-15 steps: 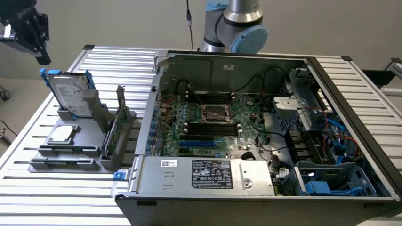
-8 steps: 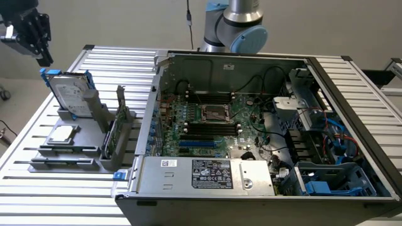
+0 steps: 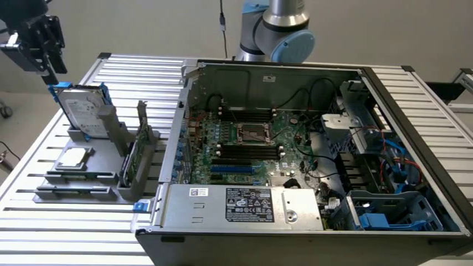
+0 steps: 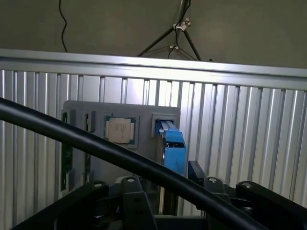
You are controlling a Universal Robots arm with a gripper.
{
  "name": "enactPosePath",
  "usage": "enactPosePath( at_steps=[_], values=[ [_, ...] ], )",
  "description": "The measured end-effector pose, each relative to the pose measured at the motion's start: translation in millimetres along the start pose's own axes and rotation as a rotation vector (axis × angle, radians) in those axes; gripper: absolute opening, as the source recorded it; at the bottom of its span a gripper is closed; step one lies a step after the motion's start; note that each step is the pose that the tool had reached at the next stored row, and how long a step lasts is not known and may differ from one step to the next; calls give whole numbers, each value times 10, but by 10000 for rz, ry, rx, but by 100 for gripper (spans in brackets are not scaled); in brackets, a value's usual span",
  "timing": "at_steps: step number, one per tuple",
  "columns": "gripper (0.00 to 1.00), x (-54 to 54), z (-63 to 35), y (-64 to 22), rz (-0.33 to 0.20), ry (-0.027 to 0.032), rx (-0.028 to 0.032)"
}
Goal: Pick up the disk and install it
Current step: 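Pick up the disk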
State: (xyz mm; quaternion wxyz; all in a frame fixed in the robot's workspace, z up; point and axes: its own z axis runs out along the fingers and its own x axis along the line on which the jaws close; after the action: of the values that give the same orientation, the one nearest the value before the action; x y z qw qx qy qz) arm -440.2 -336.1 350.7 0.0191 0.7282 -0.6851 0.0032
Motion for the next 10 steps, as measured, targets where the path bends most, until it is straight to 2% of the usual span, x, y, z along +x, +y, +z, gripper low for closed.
enactPosePath(
  at_steps=[8, 10],
  values=[
    [48, -105, 98, -8, 15, -26, -4],
    [48, -123, 116, -9, 38, -30, -39]
  ],
)
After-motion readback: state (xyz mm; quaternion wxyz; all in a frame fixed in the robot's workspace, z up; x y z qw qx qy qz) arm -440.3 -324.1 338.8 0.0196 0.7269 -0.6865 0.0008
